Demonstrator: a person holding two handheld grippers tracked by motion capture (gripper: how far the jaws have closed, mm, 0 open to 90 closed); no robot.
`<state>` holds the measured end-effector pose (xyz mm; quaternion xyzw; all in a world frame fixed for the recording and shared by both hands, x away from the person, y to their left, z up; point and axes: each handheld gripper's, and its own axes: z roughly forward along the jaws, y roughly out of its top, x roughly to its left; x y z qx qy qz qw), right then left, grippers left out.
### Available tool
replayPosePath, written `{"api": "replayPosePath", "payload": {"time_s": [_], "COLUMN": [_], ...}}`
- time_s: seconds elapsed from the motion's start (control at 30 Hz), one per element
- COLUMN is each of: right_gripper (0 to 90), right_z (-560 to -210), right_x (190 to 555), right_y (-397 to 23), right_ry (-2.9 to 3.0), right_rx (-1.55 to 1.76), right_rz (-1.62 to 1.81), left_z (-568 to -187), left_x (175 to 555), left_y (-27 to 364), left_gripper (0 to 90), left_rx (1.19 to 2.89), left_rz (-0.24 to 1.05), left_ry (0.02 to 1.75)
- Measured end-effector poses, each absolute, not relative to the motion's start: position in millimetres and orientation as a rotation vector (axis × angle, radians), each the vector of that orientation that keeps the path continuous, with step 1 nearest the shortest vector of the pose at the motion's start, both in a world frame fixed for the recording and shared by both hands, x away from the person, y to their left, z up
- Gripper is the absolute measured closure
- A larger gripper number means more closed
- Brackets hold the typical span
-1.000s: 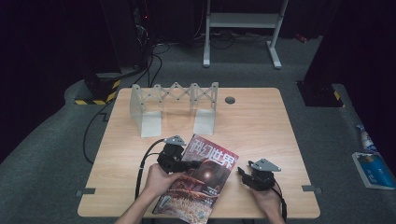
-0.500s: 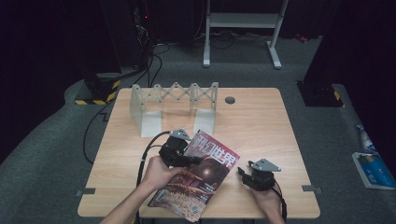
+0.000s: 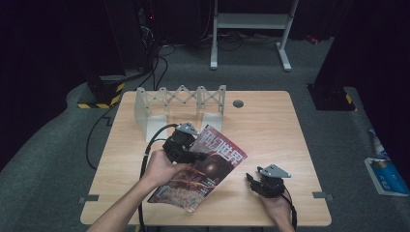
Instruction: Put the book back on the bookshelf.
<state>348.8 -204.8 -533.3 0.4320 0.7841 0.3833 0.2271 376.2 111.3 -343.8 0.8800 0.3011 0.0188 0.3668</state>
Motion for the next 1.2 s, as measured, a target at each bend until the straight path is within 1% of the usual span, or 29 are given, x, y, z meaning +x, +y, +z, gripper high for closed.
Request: {"api": "replayPosePath", "payload": {"time_s": [0.23, 0.43, 0.87, 1.2], "right_gripper": [45.4, 45.4, 45.5, 45.5], "right_z": [-533.4, -533.4, -533.5, -533.4], "right_x": [348.7, 348.6, 348.6, 347.8], "right_y": [-204.8, -204.8, -204.9, -204.6], "right_ry": [2.160, 2.160, 2.160, 2.161], "right_rx": [1.188, 1.187, 1.180, 1.187], "right_rz": [1.056, 1.056, 1.054, 1.056], "left_z": [-335.3, -331.8, -316.5, -305.6], "left_x": [381.0, 384.9, 395.6, 406.7], "left_y": [110.8, 115.3, 138.5, 158.0], "left_gripper": [83.9, 83.9, 83.8, 83.7], "left_rx": [2.311, 2.317, 2.315, 2.313], "left_rz": [0.082, 0.087, 0.136, 0.148], "left_ry": [0.772, 0.790, 0.870, 0.952]}}
